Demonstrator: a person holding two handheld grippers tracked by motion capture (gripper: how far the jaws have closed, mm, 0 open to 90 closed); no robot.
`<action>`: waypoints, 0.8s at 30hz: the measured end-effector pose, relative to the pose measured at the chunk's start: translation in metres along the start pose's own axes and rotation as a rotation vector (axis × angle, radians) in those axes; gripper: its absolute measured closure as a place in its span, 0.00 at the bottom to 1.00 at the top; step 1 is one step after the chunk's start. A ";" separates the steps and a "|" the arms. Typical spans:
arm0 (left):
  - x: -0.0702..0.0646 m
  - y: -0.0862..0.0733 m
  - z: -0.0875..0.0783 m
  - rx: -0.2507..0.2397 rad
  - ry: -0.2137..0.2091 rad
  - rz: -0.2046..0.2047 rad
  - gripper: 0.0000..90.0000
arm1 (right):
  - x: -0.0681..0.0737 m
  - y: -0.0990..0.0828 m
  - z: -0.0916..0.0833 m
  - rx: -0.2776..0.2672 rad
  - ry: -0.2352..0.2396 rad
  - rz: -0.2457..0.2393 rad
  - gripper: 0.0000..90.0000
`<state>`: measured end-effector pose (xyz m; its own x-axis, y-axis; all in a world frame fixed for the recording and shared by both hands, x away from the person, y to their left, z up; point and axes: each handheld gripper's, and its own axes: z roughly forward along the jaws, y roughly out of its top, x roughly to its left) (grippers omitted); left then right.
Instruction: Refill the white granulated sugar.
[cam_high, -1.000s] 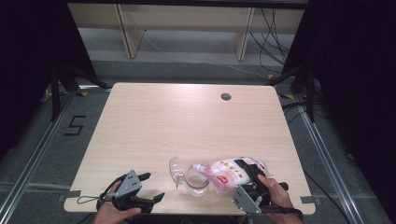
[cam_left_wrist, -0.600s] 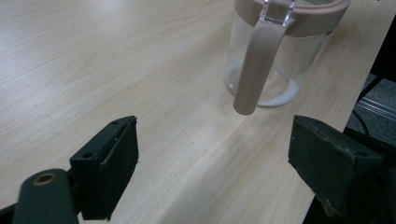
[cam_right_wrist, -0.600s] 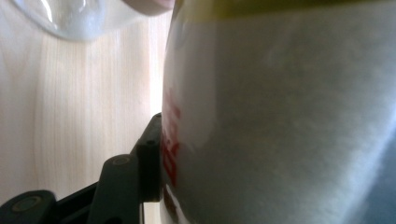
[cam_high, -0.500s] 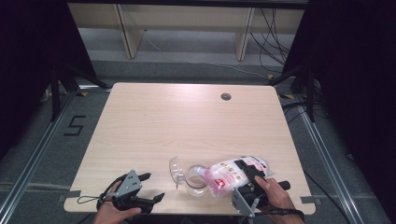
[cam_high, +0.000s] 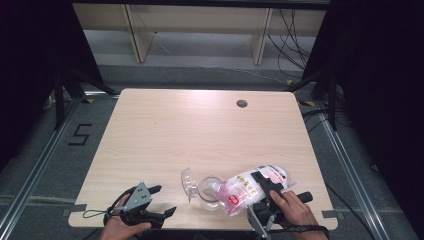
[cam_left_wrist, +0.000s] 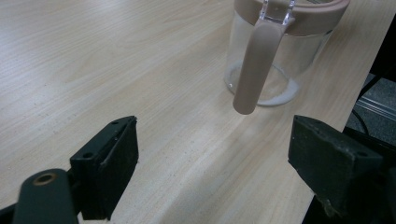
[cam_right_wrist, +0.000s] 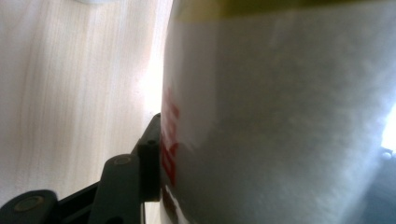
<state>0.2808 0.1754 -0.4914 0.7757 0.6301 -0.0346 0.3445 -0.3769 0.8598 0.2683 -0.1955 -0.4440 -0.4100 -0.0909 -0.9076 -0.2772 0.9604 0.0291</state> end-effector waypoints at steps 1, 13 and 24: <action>-0.002 -0.001 0.000 -0.001 0.002 -0.030 0.18 | -0.002 0.001 0.000 0.001 -0.006 -0.034 0.54; -0.001 0.000 0.001 -0.008 0.000 -0.025 0.18 | -0.005 0.003 0.000 0.003 -0.040 -0.132 0.54; -0.002 -0.001 0.001 0.000 0.000 -0.029 0.18 | -0.007 0.004 -0.001 0.027 -0.052 -0.193 0.55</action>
<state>0.2795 0.1742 -0.4925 0.7656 0.6406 -0.0596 0.3667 -0.3583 0.8586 0.2696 -0.1909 -0.4369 -0.3061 -0.2608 -0.9156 -0.3229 0.9332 -0.1578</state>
